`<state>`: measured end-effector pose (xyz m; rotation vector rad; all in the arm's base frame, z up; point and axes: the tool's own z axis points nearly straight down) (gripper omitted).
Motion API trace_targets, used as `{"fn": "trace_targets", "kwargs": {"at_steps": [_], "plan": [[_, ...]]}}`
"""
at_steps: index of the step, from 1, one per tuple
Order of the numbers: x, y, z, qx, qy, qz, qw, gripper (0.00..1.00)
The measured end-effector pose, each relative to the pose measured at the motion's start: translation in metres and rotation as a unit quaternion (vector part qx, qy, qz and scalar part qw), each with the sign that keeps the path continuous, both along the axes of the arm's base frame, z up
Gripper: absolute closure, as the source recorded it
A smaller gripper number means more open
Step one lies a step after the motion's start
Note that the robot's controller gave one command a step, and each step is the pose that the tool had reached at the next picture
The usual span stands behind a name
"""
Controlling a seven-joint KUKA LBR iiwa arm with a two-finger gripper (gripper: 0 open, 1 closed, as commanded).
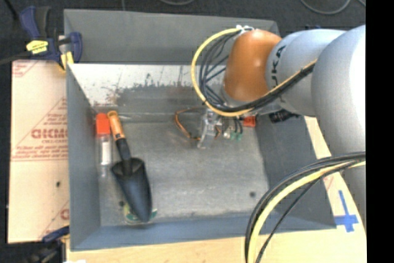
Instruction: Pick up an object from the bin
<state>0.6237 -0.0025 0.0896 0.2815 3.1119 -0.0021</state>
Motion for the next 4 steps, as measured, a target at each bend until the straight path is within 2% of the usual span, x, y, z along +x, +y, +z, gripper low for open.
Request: {"fn": "trace_targets", "kwargs": {"at_steps": [1, 2, 3, 4], "plan": [[0.0, 0.0, 0.0, 0.0, 0.0, 0.0, 1.0, 1.0], [0.007, 0.007, -0.01, 0.0, -0.0032, 0.0, 1.0, 1.0], [0.008, 0.015, -0.01, 0.0, -0.0025, -0.002, 1.0, 1.0], [0.029, 0.024, 0.116, -0.002, -0.0055, 0.033, 0.9994, 1.0]]}}
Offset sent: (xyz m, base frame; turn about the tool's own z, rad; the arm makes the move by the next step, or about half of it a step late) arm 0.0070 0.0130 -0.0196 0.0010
